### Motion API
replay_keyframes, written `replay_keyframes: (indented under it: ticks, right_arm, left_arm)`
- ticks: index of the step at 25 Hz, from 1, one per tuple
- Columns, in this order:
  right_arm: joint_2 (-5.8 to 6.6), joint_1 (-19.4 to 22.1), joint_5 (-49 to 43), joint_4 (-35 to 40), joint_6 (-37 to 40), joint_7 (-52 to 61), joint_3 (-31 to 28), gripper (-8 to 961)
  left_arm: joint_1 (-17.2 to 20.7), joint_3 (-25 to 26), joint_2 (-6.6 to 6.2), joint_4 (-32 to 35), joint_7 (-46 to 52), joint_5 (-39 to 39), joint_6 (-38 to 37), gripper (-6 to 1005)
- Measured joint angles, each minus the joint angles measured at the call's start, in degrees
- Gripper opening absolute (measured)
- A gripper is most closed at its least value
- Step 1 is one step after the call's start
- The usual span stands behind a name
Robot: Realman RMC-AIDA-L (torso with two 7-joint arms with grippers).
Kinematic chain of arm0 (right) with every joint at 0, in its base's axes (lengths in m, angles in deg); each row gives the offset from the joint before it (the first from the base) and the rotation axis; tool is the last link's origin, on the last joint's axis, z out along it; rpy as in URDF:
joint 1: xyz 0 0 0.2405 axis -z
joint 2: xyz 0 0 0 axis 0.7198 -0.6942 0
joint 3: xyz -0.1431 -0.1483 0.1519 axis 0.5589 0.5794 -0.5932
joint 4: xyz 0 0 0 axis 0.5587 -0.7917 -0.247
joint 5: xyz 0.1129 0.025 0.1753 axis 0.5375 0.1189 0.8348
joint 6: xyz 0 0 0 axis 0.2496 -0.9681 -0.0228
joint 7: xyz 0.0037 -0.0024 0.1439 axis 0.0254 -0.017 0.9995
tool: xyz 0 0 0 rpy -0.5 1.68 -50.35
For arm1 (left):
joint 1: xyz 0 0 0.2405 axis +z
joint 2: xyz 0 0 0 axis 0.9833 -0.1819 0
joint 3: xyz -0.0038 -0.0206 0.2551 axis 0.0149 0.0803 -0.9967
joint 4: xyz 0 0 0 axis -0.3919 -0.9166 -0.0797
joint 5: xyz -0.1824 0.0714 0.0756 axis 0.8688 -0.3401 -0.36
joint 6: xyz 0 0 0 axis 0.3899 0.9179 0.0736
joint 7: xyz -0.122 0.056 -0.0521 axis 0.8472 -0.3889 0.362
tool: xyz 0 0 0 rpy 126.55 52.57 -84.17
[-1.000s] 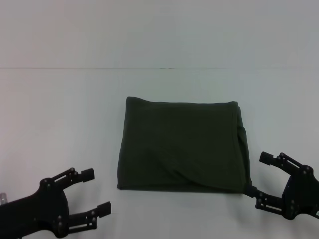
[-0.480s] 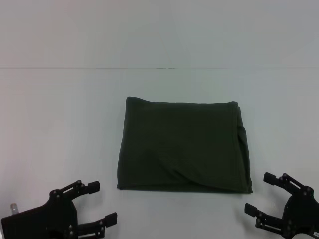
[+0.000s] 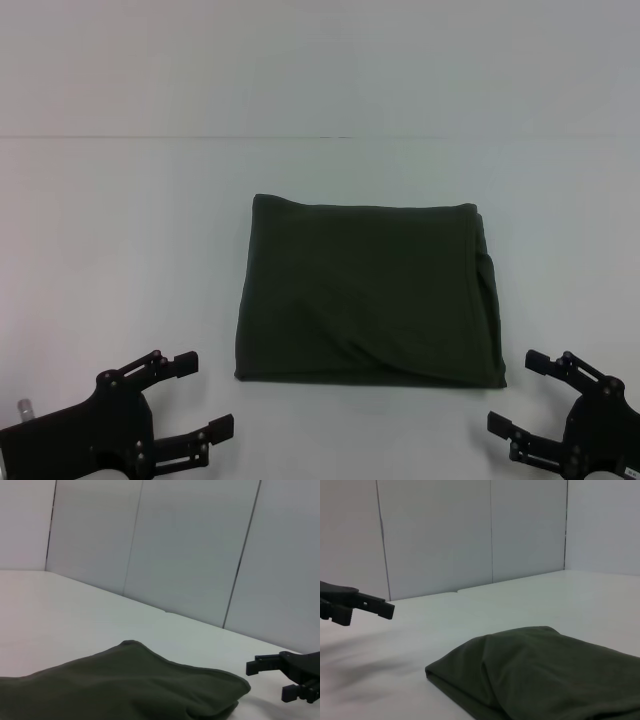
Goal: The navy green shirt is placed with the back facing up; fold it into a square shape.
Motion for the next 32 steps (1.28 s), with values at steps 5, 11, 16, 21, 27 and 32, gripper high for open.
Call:
replay_keyframes:
  ticks: [5,11,16,21,27,32]
  right_arm:
    - [0.01,-0.4,0.2,-0.2,0.1,0.0,-0.5,947]
    - [0.02,-0.8,0.3,-0.3,0.0,-0.1,-0.5,947]
    - [0.01,-0.8,0.4,-0.3,0.1,-0.1,-0.6,947]
    - [0.01,-0.8,0.4,-0.3,0.1,-0.1,-0.6,946]
    - [0.07,-0.8,0.4,-0.3,0.4,-0.1,-0.6,946]
    - [0.1,-0.8,0.4,-0.2,0.7,0.0,-0.6,946]
  left_arm:
    - [-0.2,0.3,0.0,-0.4,0.1,0.0,0.1,908]
    - [-0.4,0.8,-0.08,-0.4,0.6,0.1,-0.1,908]
    - [-0.4,0.8,-0.13,-0.4,0.6,0.1,-0.6,908]
    - [-0.4,0.8,-0.14,-0.4,0.6,0.2,-0.9,908]
    - [-0.3,0.8,-0.14,-0.3,0.6,0.2,-1.2,908]
    - [-0.3,0.8,-0.14,-0.3,0.6,0.2,-1.2,908]
